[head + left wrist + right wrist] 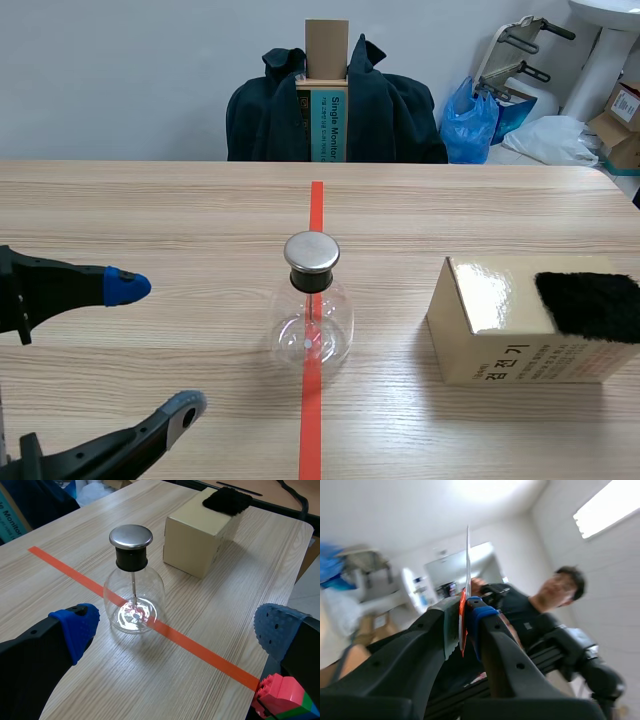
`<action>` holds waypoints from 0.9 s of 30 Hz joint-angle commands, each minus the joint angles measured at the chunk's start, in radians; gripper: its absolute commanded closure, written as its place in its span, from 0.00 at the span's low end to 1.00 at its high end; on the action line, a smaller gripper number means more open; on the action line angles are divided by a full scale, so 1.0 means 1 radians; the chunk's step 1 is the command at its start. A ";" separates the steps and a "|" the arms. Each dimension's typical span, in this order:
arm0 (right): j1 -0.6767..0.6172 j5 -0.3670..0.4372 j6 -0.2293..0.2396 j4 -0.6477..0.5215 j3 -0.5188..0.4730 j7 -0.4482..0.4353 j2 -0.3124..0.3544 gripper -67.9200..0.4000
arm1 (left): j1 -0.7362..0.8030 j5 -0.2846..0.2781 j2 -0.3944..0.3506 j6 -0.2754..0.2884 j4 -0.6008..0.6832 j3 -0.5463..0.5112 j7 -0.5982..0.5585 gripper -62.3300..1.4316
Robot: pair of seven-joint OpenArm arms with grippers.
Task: Do the electroscope experiment.
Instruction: 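Rub the plate on the fur, then bring the plate to the electroscope and point at the metal foil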
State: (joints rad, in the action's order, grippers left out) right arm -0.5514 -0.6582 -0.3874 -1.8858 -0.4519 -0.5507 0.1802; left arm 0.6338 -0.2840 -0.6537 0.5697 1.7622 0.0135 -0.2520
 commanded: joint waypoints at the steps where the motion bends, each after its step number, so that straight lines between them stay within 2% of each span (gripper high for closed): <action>1: 0.003 0.027 -0.008 -0.035 -0.021 0.013 0.014 0.98 | -0.003 -0.010 0.005 -0.002 0.006 0.006 -0.013 0.00; 6: 0.003 0.065 -0.008 -0.145 -0.062 0.047 0.014 0.98 | -0.003 -0.010 0.005 -0.002 0.006 0.006 -0.013 0.00; 10: 0.003 0.061 -0.008 -0.217 -0.084 0.075 0.014 0.98 | -0.003 -0.006 0.005 -0.002 0.006 0.007 -0.012 0.00; 14: 0.003 0.060 -0.008 -0.259 -0.101 0.074 0.014 0.98 | -0.027 -0.006 0.008 -0.002 -0.004 0.018 0.043 0.00; 15: 0.003 0.060 -0.008 -0.266 -0.101 0.074 0.013 0.98 | -0.048 -0.002 0.010 -0.002 -0.018 0.029 0.063 0.07; 18: 0.003 0.042 -0.008 -0.279 -0.101 0.074 0.013 0.98 | -0.138 0.000 0.024 -0.001 -0.102 0.075 0.100 0.66; 19: 0.004 0.025 -0.008 -0.283 -0.101 0.074 0.014 0.98 | -0.177 0.000 0.034 -0.001 -0.142 0.095 0.099 0.82; 20: 0.005 0.003 -0.008 -0.286 -0.101 0.073 0.014 0.98 | -0.217 0.000 0.045 -0.001 -0.182 0.117 0.099 0.93; 23: 0.014 -0.054 -0.008 -0.286 -0.100 0.063 0.014 0.98 | -0.338 0.003 0.079 -0.001 -0.302 0.187 0.085 0.95; 27: 0.047 -0.075 0.037 -0.286 -0.087 0.051 0.014 0.98 | -0.473 0.041 0.119 -0.002 -0.452 0.285 0.005 0.95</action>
State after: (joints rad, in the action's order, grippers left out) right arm -0.5274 -0.7414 -0.3470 -2.1555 -0.5426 -0.4995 0.1802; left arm 0.1684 -0.2470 -0.5415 0.5621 1.2873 0.2974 -0.2241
